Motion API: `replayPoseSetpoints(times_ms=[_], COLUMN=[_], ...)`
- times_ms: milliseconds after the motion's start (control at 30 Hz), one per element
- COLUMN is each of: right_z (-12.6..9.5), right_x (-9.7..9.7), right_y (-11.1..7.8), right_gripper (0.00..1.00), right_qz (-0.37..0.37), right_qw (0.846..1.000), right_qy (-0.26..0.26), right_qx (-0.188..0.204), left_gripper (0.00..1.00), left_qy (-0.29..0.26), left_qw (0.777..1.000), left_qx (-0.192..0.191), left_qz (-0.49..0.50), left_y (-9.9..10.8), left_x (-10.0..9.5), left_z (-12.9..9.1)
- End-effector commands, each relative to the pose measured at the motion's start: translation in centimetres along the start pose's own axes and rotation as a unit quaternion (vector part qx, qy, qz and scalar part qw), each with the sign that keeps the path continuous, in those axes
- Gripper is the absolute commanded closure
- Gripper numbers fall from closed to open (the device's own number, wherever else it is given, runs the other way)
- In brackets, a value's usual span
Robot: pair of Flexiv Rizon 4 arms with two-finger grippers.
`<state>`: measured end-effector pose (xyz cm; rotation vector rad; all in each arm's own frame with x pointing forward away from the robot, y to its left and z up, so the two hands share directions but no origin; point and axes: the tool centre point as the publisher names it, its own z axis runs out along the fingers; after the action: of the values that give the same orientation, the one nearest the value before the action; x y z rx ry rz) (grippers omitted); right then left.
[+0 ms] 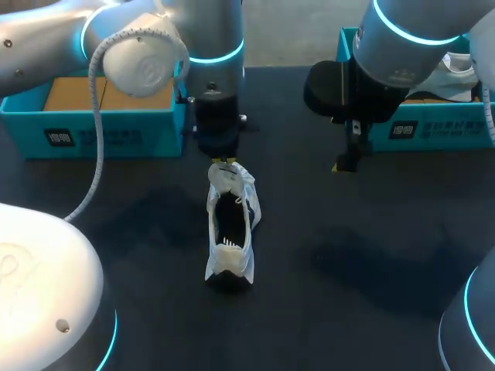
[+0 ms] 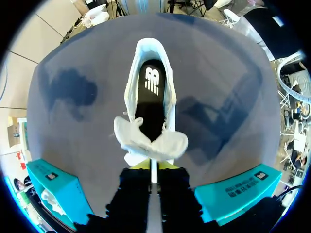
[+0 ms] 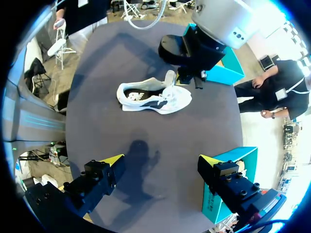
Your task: Take the shoe out of the shoebox, open the shoe tongue, remove and reinsert the insole, then place the shoe into the shoebox
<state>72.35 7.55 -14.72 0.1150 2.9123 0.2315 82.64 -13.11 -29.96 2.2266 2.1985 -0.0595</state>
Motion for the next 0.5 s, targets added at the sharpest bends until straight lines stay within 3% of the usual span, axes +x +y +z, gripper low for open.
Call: replayPoseSetpoints(times_ms=[33, 500], right_z=[0.2, 0.2], right_x=[-0.1, -0.1], right_y=[0.1, 0.1], right_gripper=[0.0, 0.0], right_qz=[0.0, 0.0], right_qw=[1.0, 1.0], right_qy=[0.001, 0.001], right_qx=[0.001, 0.001], left_gripper=[0.97, 0.91], left_qy=[0.0, 0.008], left_qw=[1.0, 0.999], left_qx=[0.003, 0.028], left_qz=[0.004, 0.037], left_y=[-0.7, -3.8], left_x=[0.1, 0.0], left_z=[0.4, 1.3])
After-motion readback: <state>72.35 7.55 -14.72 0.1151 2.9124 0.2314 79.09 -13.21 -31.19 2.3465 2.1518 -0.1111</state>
